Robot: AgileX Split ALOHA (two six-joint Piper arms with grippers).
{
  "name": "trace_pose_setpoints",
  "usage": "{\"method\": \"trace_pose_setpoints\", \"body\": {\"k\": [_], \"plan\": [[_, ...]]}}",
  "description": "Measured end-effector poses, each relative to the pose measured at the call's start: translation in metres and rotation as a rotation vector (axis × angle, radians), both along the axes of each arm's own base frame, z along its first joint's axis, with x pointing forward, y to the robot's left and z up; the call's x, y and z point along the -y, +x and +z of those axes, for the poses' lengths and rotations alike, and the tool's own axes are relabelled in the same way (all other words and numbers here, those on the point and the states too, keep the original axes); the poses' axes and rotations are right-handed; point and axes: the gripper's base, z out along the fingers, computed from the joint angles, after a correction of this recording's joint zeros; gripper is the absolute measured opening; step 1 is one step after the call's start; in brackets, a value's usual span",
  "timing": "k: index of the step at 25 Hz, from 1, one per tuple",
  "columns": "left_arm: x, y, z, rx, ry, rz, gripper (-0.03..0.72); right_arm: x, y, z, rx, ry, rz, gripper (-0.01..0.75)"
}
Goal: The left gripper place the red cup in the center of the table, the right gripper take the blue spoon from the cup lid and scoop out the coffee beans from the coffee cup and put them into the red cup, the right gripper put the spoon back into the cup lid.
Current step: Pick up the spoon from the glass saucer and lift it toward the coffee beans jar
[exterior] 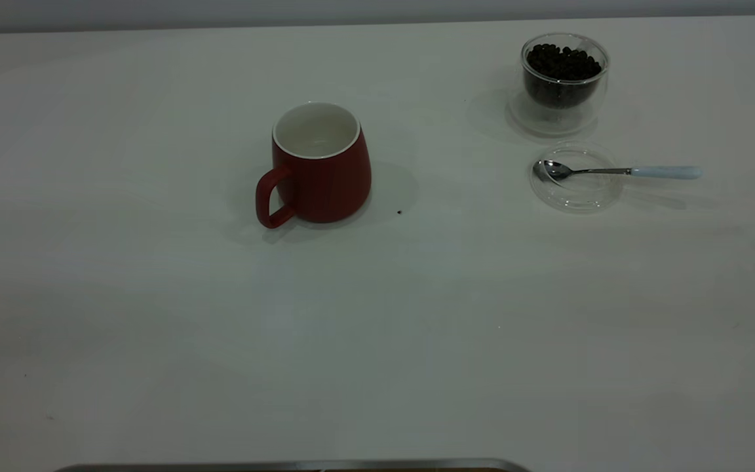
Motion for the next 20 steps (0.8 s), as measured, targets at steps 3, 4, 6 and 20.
{"method": "trace_pose_setpoints", "body": {"k": [3,4,6,20], "plan": [[0.0009,0.0000,-0.0019,-0.002,0.004,-0.023,0.593,0.0000,0.0000,0.0000,0.000,0.000,0.000,0.586],[0.0010,0.0000,-0.0019,-0.002,0.005,-0.026,0.593,0.0000,0.0000,0.0000,0.000,0.000,0.000,0.586],[0.0010,0.0000,-0.0018,-0.001,0.006,-0.028,0.593,0.0000,0.0000,0.0000,0.000,0.000,0.000,0.586],[-0.0065,0.0028,-0.0015,0.004,0.003,0.253,0.593,0.0000,0.0000,0.0000,0.000,0.000,0.000,0.586]]}}
